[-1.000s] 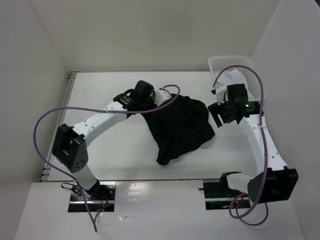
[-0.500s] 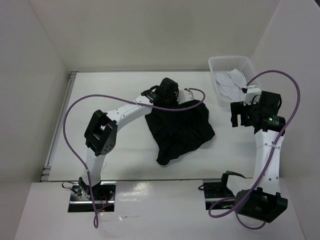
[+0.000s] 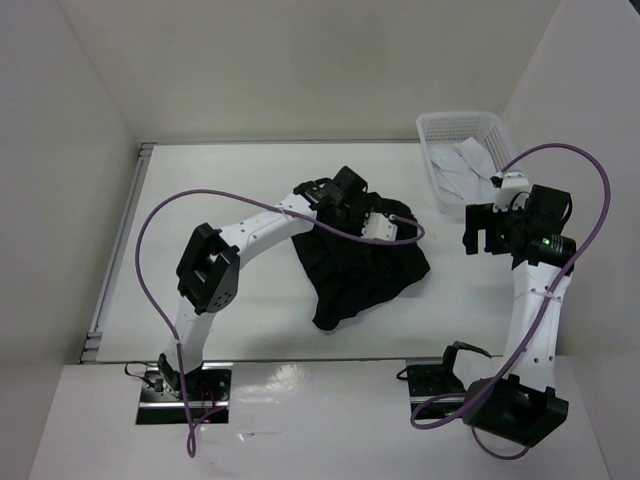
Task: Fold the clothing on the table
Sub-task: Flatten the skirt out
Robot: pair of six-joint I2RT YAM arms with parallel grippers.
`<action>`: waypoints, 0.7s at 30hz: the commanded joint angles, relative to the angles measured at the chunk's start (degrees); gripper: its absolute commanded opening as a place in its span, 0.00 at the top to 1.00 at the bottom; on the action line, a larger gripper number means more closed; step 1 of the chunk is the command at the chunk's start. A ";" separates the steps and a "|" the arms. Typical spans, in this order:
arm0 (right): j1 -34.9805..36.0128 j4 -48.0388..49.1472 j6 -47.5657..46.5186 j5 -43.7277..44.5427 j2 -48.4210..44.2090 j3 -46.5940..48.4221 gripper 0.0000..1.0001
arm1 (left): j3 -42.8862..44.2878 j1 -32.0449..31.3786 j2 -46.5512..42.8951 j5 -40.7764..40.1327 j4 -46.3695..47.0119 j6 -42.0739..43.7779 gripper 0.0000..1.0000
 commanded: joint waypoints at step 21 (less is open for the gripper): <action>-3.47 -0.11 0.18 -5.57 -2.89 -1.18 0.07 | 12.65 -0.16 10.24 11.72 -5.64 15.14 0.07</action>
